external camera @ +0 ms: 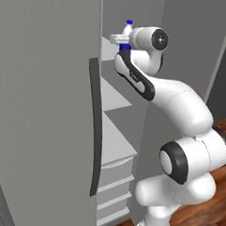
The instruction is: Take the bottled waters from the counter and place them in the freezer to freeze. Close the freezer door after placing the bottles.
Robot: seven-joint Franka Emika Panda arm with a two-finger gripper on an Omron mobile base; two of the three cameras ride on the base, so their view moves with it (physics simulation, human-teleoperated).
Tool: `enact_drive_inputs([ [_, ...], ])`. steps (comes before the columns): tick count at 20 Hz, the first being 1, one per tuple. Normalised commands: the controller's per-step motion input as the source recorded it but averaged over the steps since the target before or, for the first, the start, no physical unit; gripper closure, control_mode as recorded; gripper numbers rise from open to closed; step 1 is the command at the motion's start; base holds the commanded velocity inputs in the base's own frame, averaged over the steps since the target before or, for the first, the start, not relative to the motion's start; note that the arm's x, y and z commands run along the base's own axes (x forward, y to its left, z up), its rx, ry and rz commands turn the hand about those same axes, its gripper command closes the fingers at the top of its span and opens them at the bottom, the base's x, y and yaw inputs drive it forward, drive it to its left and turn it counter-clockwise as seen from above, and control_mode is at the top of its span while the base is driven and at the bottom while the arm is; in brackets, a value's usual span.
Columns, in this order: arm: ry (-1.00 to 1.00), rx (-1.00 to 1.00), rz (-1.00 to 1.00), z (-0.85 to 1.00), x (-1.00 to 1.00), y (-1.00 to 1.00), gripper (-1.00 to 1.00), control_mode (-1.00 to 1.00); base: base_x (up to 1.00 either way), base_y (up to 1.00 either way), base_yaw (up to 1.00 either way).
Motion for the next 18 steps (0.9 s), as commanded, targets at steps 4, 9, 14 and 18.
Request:
enact_drive_inputs([
  [4, 0.02, 0.00, 0.00, 0.00, 0.57, 0.00, 1.00, -1.00, 0.00, 0.00, 0.00],
  [9, 0.05, 0.00, 0.00, -0.15, 0.52, 0.00, 1.00, -1.00, 0.00, 0.00, 0.00],
  [14, 0.06, -0.01, 0.00, -0.23, 0.53, 0.00, 1.00, -1.00, 0.00, 0.00, 0.00],
  [18, 0.01, -0.01, 0.00, -0.21, 0.48, 0.00, 1.00, -1.00, 0.00, 0.00, 0.00],
])
